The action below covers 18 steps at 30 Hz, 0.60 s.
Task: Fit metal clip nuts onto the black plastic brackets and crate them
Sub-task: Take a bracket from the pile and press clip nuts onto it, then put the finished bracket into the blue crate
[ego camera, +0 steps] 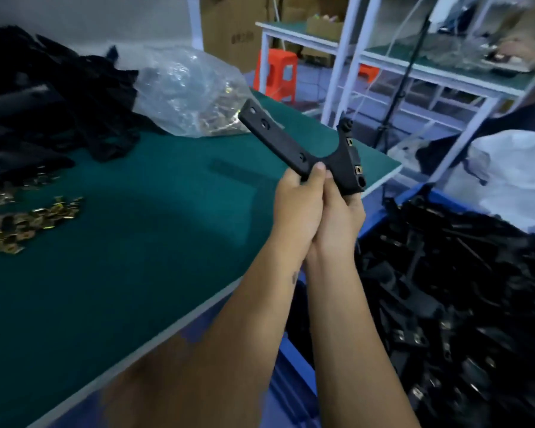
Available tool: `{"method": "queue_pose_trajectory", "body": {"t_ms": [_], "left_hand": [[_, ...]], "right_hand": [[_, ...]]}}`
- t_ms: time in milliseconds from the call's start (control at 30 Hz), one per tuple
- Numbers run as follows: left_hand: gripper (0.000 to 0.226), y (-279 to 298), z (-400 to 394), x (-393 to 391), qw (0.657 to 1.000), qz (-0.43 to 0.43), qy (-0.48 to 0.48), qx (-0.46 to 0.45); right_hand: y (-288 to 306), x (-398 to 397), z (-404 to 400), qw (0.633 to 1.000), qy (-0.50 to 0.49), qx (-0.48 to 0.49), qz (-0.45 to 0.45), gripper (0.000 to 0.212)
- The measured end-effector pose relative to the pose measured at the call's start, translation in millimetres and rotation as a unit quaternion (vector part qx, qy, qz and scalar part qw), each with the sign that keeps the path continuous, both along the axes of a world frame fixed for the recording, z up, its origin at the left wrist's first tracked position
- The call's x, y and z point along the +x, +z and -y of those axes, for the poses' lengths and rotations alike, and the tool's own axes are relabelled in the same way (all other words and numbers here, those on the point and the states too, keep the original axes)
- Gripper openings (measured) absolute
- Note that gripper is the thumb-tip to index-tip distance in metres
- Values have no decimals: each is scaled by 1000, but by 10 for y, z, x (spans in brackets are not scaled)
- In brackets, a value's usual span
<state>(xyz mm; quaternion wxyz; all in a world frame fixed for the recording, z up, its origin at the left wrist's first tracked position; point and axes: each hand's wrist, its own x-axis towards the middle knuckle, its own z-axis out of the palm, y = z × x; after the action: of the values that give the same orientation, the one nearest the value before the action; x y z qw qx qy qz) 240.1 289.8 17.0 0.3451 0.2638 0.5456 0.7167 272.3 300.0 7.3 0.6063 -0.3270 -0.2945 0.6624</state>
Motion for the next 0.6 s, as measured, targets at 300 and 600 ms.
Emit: {"method": "queue_pose_trajectory", "body": {"t_ms": [300, 600], "left_hand": [[14, -855, 40, 801, 968, 56, -191, -156], [28, -1640, 352, 576, 851, 32, -299, -430]], "right_hand": [[-1047, 1355, -71, 988, -69, -82, 107, 2], [-1752, 1934, -137, 906, -197, -277, 253, 15]]}}
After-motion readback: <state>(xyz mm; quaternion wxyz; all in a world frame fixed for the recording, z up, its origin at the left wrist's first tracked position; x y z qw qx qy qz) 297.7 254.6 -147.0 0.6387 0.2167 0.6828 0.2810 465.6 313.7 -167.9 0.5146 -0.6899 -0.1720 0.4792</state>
